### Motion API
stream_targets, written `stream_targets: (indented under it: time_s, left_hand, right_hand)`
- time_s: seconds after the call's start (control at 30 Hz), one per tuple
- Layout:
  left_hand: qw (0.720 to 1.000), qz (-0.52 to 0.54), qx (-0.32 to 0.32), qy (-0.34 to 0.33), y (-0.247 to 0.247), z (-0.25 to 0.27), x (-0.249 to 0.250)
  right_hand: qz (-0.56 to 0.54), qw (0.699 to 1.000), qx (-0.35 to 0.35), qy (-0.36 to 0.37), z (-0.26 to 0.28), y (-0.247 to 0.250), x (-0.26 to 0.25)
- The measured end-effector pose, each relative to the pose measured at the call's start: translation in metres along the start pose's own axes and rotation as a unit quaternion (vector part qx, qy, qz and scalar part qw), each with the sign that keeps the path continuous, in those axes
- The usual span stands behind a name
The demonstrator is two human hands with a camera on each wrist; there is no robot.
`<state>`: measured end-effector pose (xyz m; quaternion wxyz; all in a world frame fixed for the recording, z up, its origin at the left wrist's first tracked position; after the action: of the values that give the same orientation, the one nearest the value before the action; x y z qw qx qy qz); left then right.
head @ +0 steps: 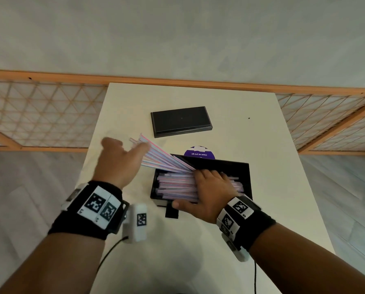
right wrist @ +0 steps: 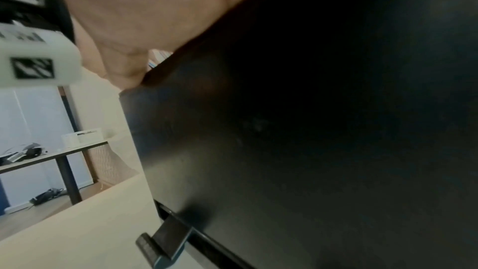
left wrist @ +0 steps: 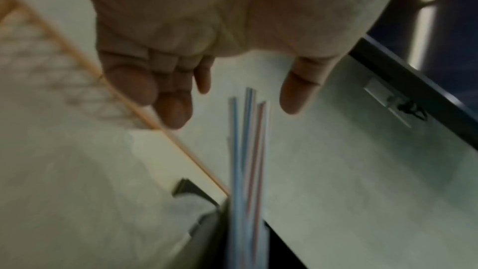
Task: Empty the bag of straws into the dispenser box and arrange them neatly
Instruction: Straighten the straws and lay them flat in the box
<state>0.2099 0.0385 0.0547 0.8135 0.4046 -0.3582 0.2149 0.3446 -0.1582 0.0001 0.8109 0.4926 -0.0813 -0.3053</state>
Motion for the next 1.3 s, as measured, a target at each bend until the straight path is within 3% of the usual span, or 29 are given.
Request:
stream_targets:
  time_s: [0.1,0.23,0.37,0.57,0.77,0.87,0.93,1.03,1.17,1.23,1.3]
  left_hand:
    - [0.994,-0.034,-0.108,0.014,-0.038,0.008,-0.003]
    - [0.995,-0.055,-0.048,-0.067,-0.037,0.011,0.015]
    - [0.997,0.014,-0.044,-0.054,-0.043,0.016,0.008]
    - [0.997,0.017,-0.018,-0.079,-0.032,0.023,0.015]
    - [0.988,0.051,-0.031,-0.144,-0.015,0.041,0.053]
    - [0.981,0.051,-0.073,-0.170,-0.030,0.050,0.064]
    - [0.977,0.042,-0.091,-0.190,-0.042,0.054,0.067]
    - [0.971,0.030,-0.053,-0.231,-0.045,0.057,0.069]
    - [0.963,0.034,-0.050,-0.264,-0.060,0.056,0.068]
    - [0.949,-0.026,-0.008,-0.315,-0.058,0.063,0.075]
    - [0.935,-0.039,0.076,-0.345,-0.035,0.068,0.080]
  right_hand:
    - [0.016,1.000,-0.014,-0.003,-0.002,-0.002,-0.001]
    - [0.006,1.000,-0.018,0.008,-0.002,-0.005,-0.001]
    - [-0.007,1.000,-0.021,0.011,-0.003,-0.007,-0.001]
    - [-0.039,0.999,-0.012,0.010,0.000,-0.002,0.000]
    - [-0.081,0.992,0.091,0.027,0.013,0.038,-0.001]
    - [-0.099,0.982,0.155,0.044,0.012,0.057,-0.004]
    - [-0.105,0.981,0.160,0.040,0.010,0.064,-0.002]
    - [-0.090,0.983,0.154,0.035,0.012,0.068,-0.001]
    - [-0.085,0.984,0.147,0.049,0.019,0.065,-0.019]
    - [-0.076,0.990,0.118,0.034,0.016,0.059,-0.020]
    - [-0.052,0.995,0.084,0.008,0.009,0.050,-0.013]
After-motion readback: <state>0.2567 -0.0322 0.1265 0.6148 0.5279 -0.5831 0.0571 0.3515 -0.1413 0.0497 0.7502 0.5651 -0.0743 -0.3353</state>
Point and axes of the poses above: each hand's wrist, its own z-axis away from the middle knuckle, its own y-axis out of the back of the hand, x = y × z, the point moved 10 cm from there along -z, towards the middle knuckle, and after that the axes turned 6 degrees about -x, right-handed, at the moved point
